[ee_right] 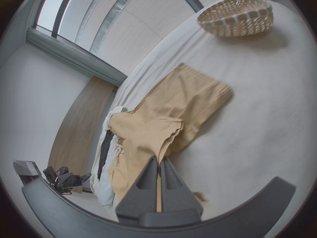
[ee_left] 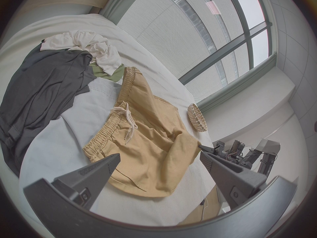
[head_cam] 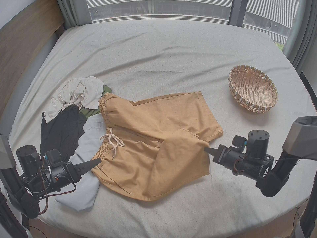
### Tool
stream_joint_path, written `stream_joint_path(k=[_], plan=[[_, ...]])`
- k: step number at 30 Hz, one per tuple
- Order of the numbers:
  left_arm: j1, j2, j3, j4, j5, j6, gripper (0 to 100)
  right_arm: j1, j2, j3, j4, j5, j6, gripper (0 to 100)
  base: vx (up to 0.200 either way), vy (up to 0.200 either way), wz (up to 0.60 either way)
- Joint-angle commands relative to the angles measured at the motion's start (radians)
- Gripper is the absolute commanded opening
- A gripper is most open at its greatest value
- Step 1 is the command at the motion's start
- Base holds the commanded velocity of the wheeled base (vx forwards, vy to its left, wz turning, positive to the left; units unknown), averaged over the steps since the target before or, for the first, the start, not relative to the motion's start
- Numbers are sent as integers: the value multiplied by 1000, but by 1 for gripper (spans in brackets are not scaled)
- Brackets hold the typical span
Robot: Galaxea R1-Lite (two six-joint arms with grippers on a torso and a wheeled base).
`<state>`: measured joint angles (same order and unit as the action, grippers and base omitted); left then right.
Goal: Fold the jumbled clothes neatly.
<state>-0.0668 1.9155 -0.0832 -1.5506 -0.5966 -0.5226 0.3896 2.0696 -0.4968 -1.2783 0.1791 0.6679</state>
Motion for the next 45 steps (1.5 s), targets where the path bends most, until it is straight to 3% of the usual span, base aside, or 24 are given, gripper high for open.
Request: stream_joint_path(k=[1,7,17,23,29,30,36,45], plan=[[-21,13,8,0,0,-1,100,-69,-114,47,37,0,-10,0,0,0,0],[-28,42,11,0,1,1,100,-123,-169,63,129,0,-14,0,0,0,0],[-25,54,19,0,3,3,100,-202,-169,95,267,0,-102,0,0,0,0],[-25,82,45,0,4,7,100,-205,-71,96,234,0,-100,0,0,0,0],[-13,177,65,-2,23,121,100,-207,55,109,114,0,-103,0,0,0,0],[-5,191,63,-2,23,133,100,-209,78,115,82,0,-103,100,0,0,0],[-5,206,66,0,26,138,100,-209,101,138,-42,-12,-99,100,0,0,0],[-22,278,-4,0,67,133,100,-207,60,175,-96,-20,-99,100,0,0,0]])
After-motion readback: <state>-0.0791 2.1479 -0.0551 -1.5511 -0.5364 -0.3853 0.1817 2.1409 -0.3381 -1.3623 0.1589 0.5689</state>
